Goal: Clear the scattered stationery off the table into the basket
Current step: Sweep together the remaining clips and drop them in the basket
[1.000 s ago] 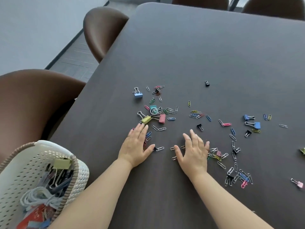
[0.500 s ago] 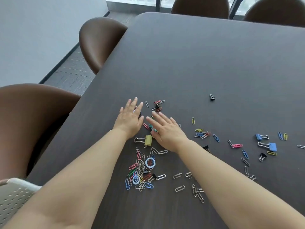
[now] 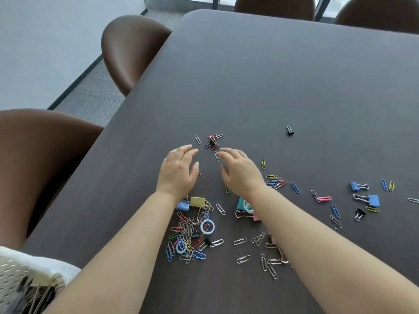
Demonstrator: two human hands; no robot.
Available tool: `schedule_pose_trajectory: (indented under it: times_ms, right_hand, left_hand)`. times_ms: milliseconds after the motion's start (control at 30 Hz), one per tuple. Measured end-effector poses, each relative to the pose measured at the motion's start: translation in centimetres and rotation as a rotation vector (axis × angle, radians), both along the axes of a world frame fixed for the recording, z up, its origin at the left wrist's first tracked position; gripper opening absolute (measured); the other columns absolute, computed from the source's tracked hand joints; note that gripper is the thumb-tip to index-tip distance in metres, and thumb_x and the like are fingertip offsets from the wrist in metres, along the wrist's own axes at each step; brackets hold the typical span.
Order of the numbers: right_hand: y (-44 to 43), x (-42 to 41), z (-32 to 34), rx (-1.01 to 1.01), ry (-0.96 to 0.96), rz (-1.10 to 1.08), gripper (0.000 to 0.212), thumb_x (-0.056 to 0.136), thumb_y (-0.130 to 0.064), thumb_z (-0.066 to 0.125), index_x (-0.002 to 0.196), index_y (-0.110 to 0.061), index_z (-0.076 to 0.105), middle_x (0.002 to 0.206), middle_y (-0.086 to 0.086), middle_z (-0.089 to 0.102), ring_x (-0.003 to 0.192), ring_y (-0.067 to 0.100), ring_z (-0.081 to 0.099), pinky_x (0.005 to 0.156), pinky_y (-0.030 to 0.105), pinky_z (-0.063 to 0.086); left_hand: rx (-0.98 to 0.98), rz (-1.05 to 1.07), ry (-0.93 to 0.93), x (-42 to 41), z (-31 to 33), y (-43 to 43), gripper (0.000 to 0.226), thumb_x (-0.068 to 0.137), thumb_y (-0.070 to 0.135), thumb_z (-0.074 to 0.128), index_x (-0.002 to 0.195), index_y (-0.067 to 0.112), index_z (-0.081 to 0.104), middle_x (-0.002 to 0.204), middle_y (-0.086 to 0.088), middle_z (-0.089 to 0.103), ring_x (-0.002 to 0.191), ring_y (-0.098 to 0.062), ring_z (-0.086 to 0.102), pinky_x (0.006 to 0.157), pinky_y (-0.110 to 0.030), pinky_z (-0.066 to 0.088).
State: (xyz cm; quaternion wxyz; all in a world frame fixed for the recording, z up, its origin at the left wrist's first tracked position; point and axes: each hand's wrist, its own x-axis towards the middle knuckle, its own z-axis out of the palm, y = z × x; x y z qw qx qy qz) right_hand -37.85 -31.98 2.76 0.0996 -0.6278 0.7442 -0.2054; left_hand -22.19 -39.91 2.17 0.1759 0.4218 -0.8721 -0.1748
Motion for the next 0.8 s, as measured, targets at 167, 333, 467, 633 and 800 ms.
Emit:
schedule_pose_trajectory:
  times_ms: [167, 333, 467, 633, 800]
  right_hand:
    - [-6.1, -1.6, -1.1, 0.321, 0.065, 0.099, 0.051, 0.098, -0.027, 0.028, 0.146, -0.023, 0.01, 0.157, -0.002, -0.002, 0.144, 0.017, -0.005, 0.117, 0.043, 0.006]
    - [-6.9, -2.4, -2.0, 0.381, 0.146, 0.18, 0.05, 0.099, -0.032, 0.023, 0.146, -0.022, 0.009, 0.157, -0.002, -0.002, 0.144, 0.016, -0.005, 0.116, 0.041, 0.001]
    - [-2.2, -2.2, -1.4, 0.387, 0.076, 0.239, 0.047, 0.1, -0.029, 0.023, 0.146, -0.02, 0.016, 0.157, -0.001, 0.002, 0.144, 0.017, -0.002, 0.116, 0.036, 0.002]
    - [5.9, -1.2, 0.0, 0.468, -0.015, 0.248, 0.045, 0.101, -0.027, 0.024, 0.145, -0.021, 0.019, 0.156, -0.003, 0.003, 0.144, 0.015, -0.004, 0.115, 0.033, 0.002]
    - [12.7, 0.6, 0.9, 0.512, -0.077, 0.218, 0.044, 0.1, -0.027, 0.026, 0.144, -0.023, 0.024, 0.156, -0.007, 0.006, 0.143, 0.01, -0.001, 0.117, 0.03, 0.008]
  left_hand:
    - [0.121, -0.154, -0.225, -3.6, -0.1, -5.9, 0.051, 0.096, 0.018, 0.034, 0.145, 0.013, 0.018, 0.155, 0.0, 0.009, 0.142, -0.014, 0.003, 0.114, -0.04, 0.007]
    - [0.154, -0.227, -0.378, -3.1, -1.8, -6.0, 0.052, 0.096, 0.012, 0.029, 0.146, 0.012, 0.011, 0.155, 0.001, 0.001, 0.141, -0.012, -0.002, 0.113, -0.037, 0.002]
    - [0.243, -0.216, -0.308, -0.3, -1.4, -2.6, 0.051, 0.097, 0.011, 0.027, 0.146, 0.012, 0.014, 0.155, 0.002, 0.002, 0.141, -0.009, -0.003, 0.113, -0.035, -0.003]
    - [0.35, -0.254, -0.287, 3.7, -0.2, 4.2, 0.049, 0.099, 0.016, 0.025, 0.146, 0.015, 0.011, 0.154, 0.006, 0.001, 0.139, -0.005, -0.008, 0.113, -0.032, -0.006]
    - [0.367, -0.338, -0.323, 5.8, 0.9, 9.6, 0.049, 0.097, 0.03, 0.03, 0.144, 0.017, 0.022, 0.154, 0.009, 0.008, 0.139, -0.003, -0.002, 0.114, -0.03, -0.001]
